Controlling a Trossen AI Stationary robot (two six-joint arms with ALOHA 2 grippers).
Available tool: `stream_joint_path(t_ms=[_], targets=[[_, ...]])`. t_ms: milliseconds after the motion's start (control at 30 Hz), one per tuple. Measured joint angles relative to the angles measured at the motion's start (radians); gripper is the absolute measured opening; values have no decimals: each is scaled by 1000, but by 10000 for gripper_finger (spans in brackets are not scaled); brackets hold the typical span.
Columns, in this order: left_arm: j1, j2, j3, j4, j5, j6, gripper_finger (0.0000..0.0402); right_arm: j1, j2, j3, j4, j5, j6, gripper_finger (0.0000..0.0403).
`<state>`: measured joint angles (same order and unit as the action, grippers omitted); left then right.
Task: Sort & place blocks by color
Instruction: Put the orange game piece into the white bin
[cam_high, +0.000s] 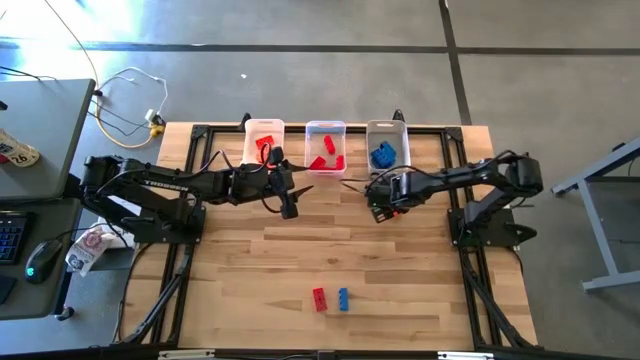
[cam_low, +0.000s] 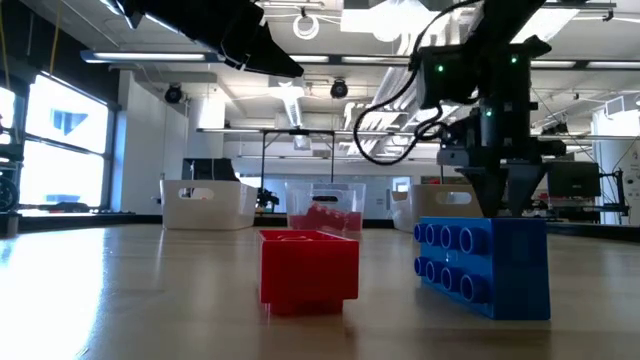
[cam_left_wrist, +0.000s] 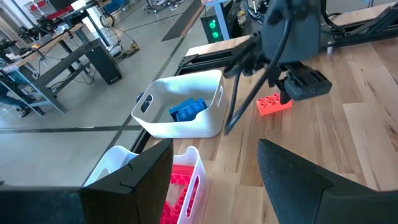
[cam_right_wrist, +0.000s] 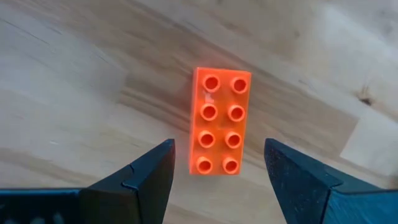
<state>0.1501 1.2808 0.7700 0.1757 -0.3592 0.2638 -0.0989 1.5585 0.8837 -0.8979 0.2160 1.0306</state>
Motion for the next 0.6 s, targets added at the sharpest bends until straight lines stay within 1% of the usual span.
stream_joint_path(t_ms=[333, 433, 600], targets=[[0, 0, 0, 0, 0, 0, 220, -28, 94, 0, 5, -34, -18, 229], [0, 0, 0, 0, 0, 0, 220, -32, 106, 0, 14, -51, -37, 207], [0, 0, 0, 0, 0, 0, 220, -32, 109, 0, 26, -64, -53, 143]])
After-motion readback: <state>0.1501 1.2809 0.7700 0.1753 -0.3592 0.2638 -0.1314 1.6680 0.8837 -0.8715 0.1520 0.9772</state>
